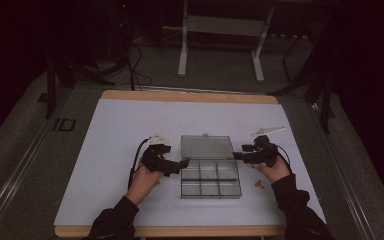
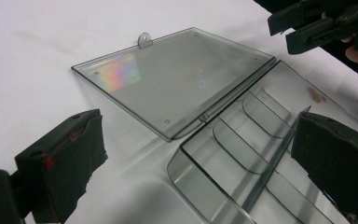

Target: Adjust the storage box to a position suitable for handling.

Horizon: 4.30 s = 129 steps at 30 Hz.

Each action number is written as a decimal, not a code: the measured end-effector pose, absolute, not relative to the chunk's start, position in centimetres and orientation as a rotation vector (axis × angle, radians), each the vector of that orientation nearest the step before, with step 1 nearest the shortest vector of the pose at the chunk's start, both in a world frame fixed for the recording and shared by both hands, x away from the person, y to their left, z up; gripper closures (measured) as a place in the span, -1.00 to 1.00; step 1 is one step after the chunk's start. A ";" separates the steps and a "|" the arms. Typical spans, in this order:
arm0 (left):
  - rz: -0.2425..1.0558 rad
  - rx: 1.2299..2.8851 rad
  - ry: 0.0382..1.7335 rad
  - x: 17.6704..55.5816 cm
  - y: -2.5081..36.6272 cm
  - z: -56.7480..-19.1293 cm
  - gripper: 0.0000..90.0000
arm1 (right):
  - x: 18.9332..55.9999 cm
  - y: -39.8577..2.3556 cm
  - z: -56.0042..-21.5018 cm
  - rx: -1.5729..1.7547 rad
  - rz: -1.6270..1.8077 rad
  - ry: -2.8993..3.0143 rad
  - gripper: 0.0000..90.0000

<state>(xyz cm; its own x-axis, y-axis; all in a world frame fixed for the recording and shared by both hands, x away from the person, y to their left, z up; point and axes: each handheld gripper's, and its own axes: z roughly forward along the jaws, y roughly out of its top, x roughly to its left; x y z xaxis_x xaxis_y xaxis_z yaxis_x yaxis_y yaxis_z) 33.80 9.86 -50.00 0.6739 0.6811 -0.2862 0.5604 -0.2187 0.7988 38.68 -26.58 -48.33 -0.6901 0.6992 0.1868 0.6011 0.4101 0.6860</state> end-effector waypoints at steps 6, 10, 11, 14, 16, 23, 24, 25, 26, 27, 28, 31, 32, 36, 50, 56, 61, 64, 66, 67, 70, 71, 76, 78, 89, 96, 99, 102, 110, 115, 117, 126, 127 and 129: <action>0.184 1.921 0.950 32.9 10.4 -49.9 -0.93 | 38.0 -27.4 -48.1 1.144 1.135 2.535 -0.10; 0.180 1.922 0.946 32.3 10.8 -50.4 -0.93 | 37.2 -28.0 -47.8 1.103 1.126 2.547 -0.07; 0.174 1.918 0.946 32.1 11.0 -50.5 -0.93 | 36.9 -28.1 -47.7 1.091 1.115 2.551 -0.06; 0.170 1.914 0.940 31.7 11.3 -50.7 -0.93 | 36.1 -28.6 -47.5 1.043 1.117 2.570 0.00; 0.167 1.915 0.937 31.6 11.4 -50.8 -0.93 | 35.4 -28.9 -47.5 1.008 1.111 2.581 0.01; 0.168 1.910 0.921 30.7 12.2 -51.4 -0.93 | 33.8 -30.1 -47.6 0.890 1.062 2.628 0.12; 0.169 1.912 0.925 30.6 12.3 -51.4 -0.93 | 33.6 -30.3 -47.6 0.881 1.056 2.635 0.14; 0.173 1.913 0.924 30.5 12.3 -51.5 -0.93 | 33.4 -30.5 -47.6 0.877 1.052 2.642 0.14; 0.176 1.918 0.920 30.4 12.3 -51.5 -0.93 | 33.3 -30.7 -47.6 0.868 1.042 2.652 0.14; 0.182 1.924 0.916 30.3 12.3 -51.5 -0.93 | 33.2 -31.0 -47.6 0.855 1.034 2.662 0.16; 0.180 1.932 0.910 30.3 12.2 -51.4 -0.93 | 33.1 -31.2 -47.7 0.847 1.023 2.676 0.18; 0.197 1.942 0.897 30.1 12.0 -51.4 -0.93 | 32.8 -31.7 -47.7 0.822 0.973 2.720 0.22; 0.198 1.941 0.896 30.0 12.0 -51.3 -0.93 | 32.7 -31.8 -47.7 0.810 0.950 2.736 0.23; 0.196 1.930 0.895 29.8 12.0 -51.3 -0.93 | 32.5 -32.4 -48.0 0.768 0.867 2.801 0.27; 0.192 1.919 0.922 29.2 12.5 -52.4 -0.93 | 32.7 -31.8 -49.2 0.678 0.591 2.946 0.28; 0.223 1.909 0.923 29.1 12.7 -52.6 -0.93 | 33.4 -31.0 -49.6 0.670 0.485 2.964 0.30; 0.233 1.908 0.921 29.1 12.7 -52.5 -0.93 | 34.0 -30.3 -49.7 0.661 0.436 2.978 0.30; 0.230 1.905 0.920 29.1 12.7 -52.5 -0.93 | 34.2 -29.8 -49.8 0.647 0.381 2.980 0.31; 0.230 1.906 0.918 29.1 12.7 -52.5 -0.93 | 34.4 -29.4 -49.8 0.646 0.345 2.982 0.31; 0.236 1.906 0.919 29.1 12.7 -52.6 -0.93 | 34.4 -29.2 -49.8 0.634 0.333 2.986 0.32; 0.237 1.904 0.920 29.1 12.7 -52.6 -0.93 | 34.6 -28.8 -50.0 0.641 0.294 3.007 0.34; 0.239 1.901 0.926 29.1 12.8 -52.6 -0.93 | 34.7 -28.8 -50.0 0.644 0.283 3.009 0.35; 0.238 1.906 0.926 29.0 12.8 -52.7 -0.93 | 34.4 -28.0 -50.0 0.635 0.216 3.002 0.46; 0.234 1.905 0.927 29.1 12.8 -52.8 -0.93 | 34.2 -27.8 -49.9 0.617 0.201 3.005 0.56; 0.226 1.900 0.930 29.1 12.9 -52.9 -0.93 | 34.1 -27.8 -49.9 0.605 0.210 3.013 0.87; 0.225 1.898 0.933 29.1 12.9 -52.9 -0.93 | 34.1 -27.6 -49.7 0.591 0.203 3.027 0.92; 0.225 1.895 0.933 29.1 13.0 -52.9 -0.93 | 34.1 -27.8 -49.5 0.589 0.227 3.031 0.92; 0.228 1.894 0.931 29.1 13.0 -52.8 -0.93 | 34.1 -28.1 -49.0 0.589 0.248 3.028 0.92; 0.227 1.894 0.932 29.1 13.0 -52.8 -0.93 | 33.9 -28.6 -47.9 0.574 0.279 3.025 0.92; 0.228 1.892 0.931 29.1 13.0 -52.8 -0.93 | 33.9 -28.8 -47.2 0.572 0.312 3.020 0.92; 0.228 1.894 0.933 29.1 13.0 -52.9 -0.93 | 33.9 -28.9 -46.8 0.565 0.311 3.014 0.92; 0.224 1.889 0.932 29.1 13.1 -52.9 -0.93 | 33.9 -29.3 -45.1 0.561 0.354 2.993 0.92; 0.225 1.888 0.933 29.1 13.1 -52.9 -0.93 | 33.9 -29.3 -44.8 0.557 0.358 2.990 0.92; 0.223 1.885 0.935 29.1 13.2 -52.9 -0.93 | 33.9 -29.3 -44.4 0.556 0.366 2.982 0.92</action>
<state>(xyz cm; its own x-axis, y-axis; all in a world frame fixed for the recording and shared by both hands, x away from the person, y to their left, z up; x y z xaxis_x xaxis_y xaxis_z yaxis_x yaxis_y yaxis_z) 29.14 13.16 -52.94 0.6866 0.6880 -0.2352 0.5077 -0.2220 0.8324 33.94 -29.32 -44.42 -0.9302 0.3648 -0.0408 0.3441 0.9054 0.2488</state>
